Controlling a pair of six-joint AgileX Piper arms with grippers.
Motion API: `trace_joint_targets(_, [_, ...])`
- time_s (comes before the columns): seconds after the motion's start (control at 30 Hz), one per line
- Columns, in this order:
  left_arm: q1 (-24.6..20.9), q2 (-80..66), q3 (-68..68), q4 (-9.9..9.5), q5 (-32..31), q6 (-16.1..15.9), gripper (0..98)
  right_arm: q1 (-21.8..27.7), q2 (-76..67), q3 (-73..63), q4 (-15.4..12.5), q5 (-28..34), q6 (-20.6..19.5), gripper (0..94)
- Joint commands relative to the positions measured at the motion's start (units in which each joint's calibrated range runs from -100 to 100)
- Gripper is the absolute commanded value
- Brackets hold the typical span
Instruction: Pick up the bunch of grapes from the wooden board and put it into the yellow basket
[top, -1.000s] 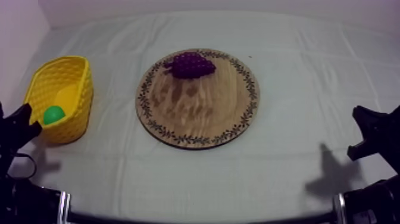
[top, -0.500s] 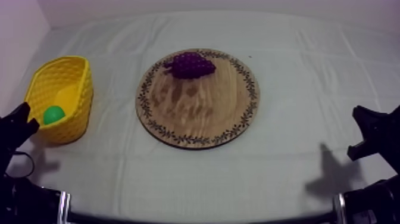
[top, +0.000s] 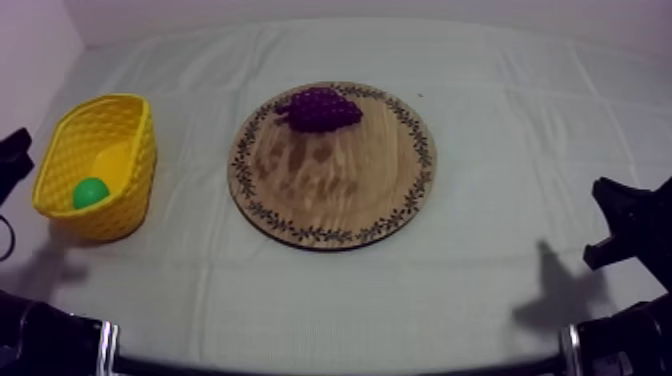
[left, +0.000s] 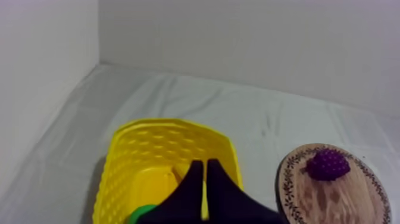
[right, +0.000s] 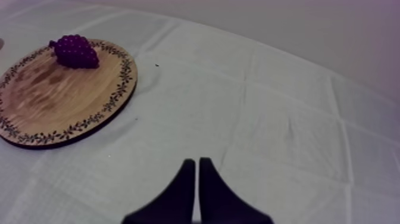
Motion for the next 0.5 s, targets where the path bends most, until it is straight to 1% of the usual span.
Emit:
trace_joint_targets(0.0, [0.66, 4.51, -5.43, 0.0, 0.55, -0.44, 0.0, -0.02, -0.01, -0.03, 0.01, 0.0, -0.01, 0.4])
trace_joint_targets(0.1, [1.47, 9.15, -9.63, 0.23, 1.34, -1.49, 0.0, -0.02, -0.01, -0.03, 0.01, 0.0, -0.01, 0.4])
trace_joint_targets(0.27, [3.36, 17.52, -16.74, 1.69, 2.79, -4.44, 0.0, -0.02, -0.01, -0.03, 0.01, 0.0, -0.01, 0.4])
trace_joint_targets(0.47, [6.59, 28.05, -26.03, 2.51, 3.55, -5.86, 0.0, -0.02, -0.01, -0.03, 0.01, 0.0, -0.01, 0.4])
